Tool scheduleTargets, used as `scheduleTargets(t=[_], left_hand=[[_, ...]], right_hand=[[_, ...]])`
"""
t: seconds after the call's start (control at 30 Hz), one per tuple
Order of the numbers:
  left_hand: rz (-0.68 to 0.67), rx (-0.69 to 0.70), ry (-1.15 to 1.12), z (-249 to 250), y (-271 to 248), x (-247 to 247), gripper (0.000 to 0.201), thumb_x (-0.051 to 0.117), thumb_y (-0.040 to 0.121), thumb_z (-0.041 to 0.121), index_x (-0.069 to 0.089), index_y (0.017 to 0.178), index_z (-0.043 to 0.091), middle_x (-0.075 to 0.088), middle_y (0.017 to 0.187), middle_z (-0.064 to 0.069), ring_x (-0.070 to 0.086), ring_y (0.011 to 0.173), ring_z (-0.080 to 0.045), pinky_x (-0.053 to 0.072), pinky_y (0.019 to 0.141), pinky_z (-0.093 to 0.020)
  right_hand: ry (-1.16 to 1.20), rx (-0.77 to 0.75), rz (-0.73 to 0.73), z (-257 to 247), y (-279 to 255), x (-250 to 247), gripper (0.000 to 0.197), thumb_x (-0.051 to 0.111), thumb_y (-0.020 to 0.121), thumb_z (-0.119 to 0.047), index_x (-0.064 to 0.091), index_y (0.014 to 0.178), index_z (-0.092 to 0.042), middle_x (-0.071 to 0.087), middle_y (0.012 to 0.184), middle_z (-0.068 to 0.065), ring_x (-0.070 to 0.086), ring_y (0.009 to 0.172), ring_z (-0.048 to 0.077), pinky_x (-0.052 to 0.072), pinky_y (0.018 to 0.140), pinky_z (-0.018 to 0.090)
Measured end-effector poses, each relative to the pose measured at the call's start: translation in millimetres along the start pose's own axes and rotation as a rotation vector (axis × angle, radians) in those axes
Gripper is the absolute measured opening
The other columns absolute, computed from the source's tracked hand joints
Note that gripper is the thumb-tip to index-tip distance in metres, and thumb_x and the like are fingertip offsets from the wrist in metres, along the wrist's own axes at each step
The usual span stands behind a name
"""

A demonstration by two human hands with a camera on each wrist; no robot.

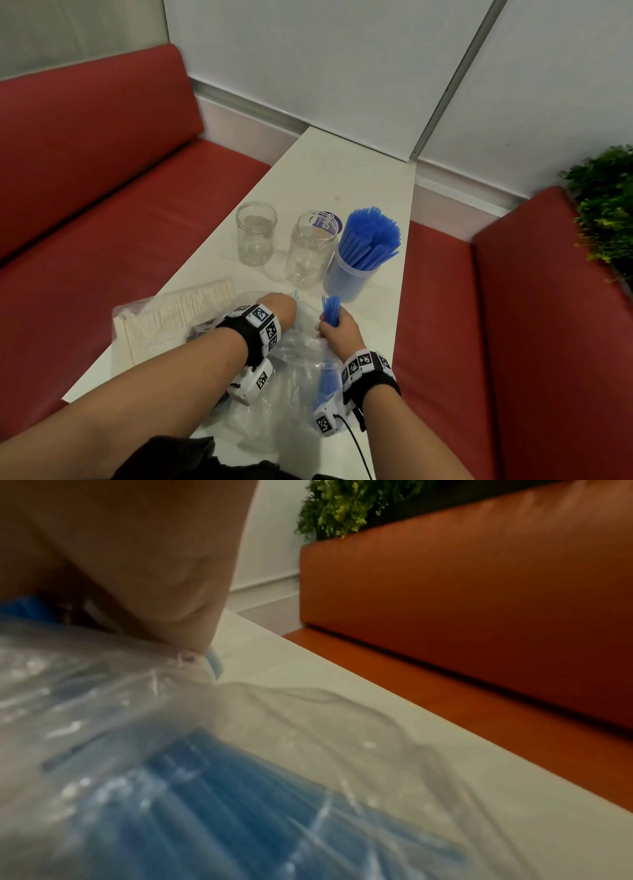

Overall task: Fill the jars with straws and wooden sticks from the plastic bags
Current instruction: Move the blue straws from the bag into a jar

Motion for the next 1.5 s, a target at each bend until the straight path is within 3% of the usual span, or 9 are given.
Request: scheduleTargets(t=[0.2, 0.3, 0.5, 0.7, 0.93, 1.1, 1.2, 1.33, 1.5], left_hand=[[-0.094, 0.026, 0.037, 13.5, -8.5, 0.5, 0.054, 0.033, 0.104, 0.027, 0.017, 0.154, 0.041, 0.038, 0.152, -0.011, 0.046, 0.132, -0.031, 0.042, 0.106, -0.04], [-0.085, 0.024, 0.076, 17.4, -8.5, -0.4, 0.05, 0.026, 0.105, 0.034, 0.02, 0.155, 0.035, 0.042, 0.149, -0.01, 0.049, 0.129, -0.03, 0.041, 0.106, -0.039], [-0.059, 0.103, -0.024, 18.4, -9.0, -4.0, 0.053, 0.05, 0.099, 0.024, 0.037, 0.149, 0.034, 0.045, 0.148, -0.002, 0.048, 0.131, -0.025, 0.042, 0.106, -0.034], [0.177, -0.045, -1.358, -13.5, -5.4, -34.8, 0.024, 0.042, 0.097, 0.003, 0.064, 0.104, 0.001, 0.065, 0.084, -0.017, 0.064, 0.061, -0.025, 0.053, 0.055, -0.029], [-0.471, 0.086, -2.365, 43.3, -13.7, -34.1, 0.051, 0.046, 0.102, 0.036, 0.068, 0.098, -0.01, 0.068, 0.098, -0.022, 0.072, 0.083, -0.034, 0.061, 0.064, -0.038], [-0.479, 0.137, -2.45, 61.7, -12.3, -45.4, 0.026, 0.056, 0.095, 0.017, 0.066, 0.096, -0.006, 0.067, 0.089, -0.018, 0.069, 0.083, -0.026, 0.062, 0.071, -0.034], [-0.521, 0.064, -2.395, 67.4, -10.4, -41.9, 0.025, 0.055, 0.096, 0.021, 0.066, 0.094, -0.001, 0.065, 0.083, -0.012, 0.066, 0.074, -0.02, 0.059, 0.054, -0.025], [-0.463, 0.014, -2.196, 72.3, 3.0, -46.3, 0.024, 0.051, 0.096, 0.024, 0.054, 0.077, 0.01, 0.05, 0.061, 0.0, 0.04, 0.035, -0.007, 0.022, 0.028, -0.013], [-0.269, 0.081, -2.08, 67.2, 27.9, -63.0, 0.023, 0.044, 0.098, 0.019, 0.046, 0.076, 0.015, 0.039, 0.057, 0.0, 0.032, 0.034, -0.007, 0.015, 0.029, -0.015]], right_hand=[[-0.004, -0.075, -0.059, -34.3, 11.1, -9.2, 0.013, 0.057, 0.089, 0.0, 0.058, 0.089, -0.014, 0.062, 0.086, 0.006, 0.057, 0.081, 0.02, 0.047, 0.081, 0.036], [0.14, -0.098, -0.047, -57.4, 15.7, -21.1, 0.018, 0.059, 0.089, 0.003, 0.057, 0.084, -0.014, 0.069, 0.092, 0.011, 0.065, 0.091, 0.024, 0.051, 0.092, 0.036], [0.494, -0.244, 0.071, -110.6, 10.5, -61.9, 0.013, 0.05, 0.1, 0.0, 0.052, 0.096, -0.013, 0.055, 0.075, 0.003, 0.054, 0.067, 0.013, 0.051, 0.066, 0.025], [0.705, -0.44, 0.182, -183.2, -10.9, -123.8, 0.011, 0.069, 0.094, -0.019, 0.058, 0.092, -0.017, 0.052, 0.065, -0.001, 0.049, 0.057, 0.014, 0.048, 0.058, 0.027], [0.787, -0.569, 0.163, -228.9, -34.7, -144.2, 0.024, 0.077, 0.089, -0.03, 0.06, 0.073, -0.025, 0.052, 0.063, 0.002, 0.048, 0.055, 0.015, 0.049, 0.061, 0.031], [0.705, -0.562, 0.224, -221.5, -36.7, -146.2, 0.031, 0.078, 0.087, -0.028, 0.055, 0.066, -0.024, 0.054, 0.062, 0.006, 0.051, 0.056, 0.016, 0.05, 0.059, 0.026], [0.672, -0.545, 0.227, -216.1, -33.8, -149.5, 0.031, 0.078, 0.087, -0.03, 0.056, 0.065, -0.026, 0.058, 0.063, 0.006, 0.053, 0.057, 0.016, 0.051, 0.06, 0.026], [0.501, -0.493, 0.143, -210.8, -27.8, -152.6, 0.023, 0.075, 0.09, -0.03, 0.066, 0.073, -0.018, 0.069, 0.078, 0.019, 0.068, 0.073, 0.028, 0.056, 0.077, 0.037], [0.22, -0.326, -0.074, -194.4, -7.5, -179.1, 0.016, 0.079, 0.085, -0.023, 0.069, 0.086, -0.011, 0.072, 0.083, 0.006, 0.073, 0.083, 0.019, 0.058, 0.068, 0.026]])
Point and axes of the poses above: each hand's wrist, its own y-axis towards the middle knuckle, its own x-axis out of the palm, z = x × y, the point moved 9 cm from there along y, towards the middle knuckle
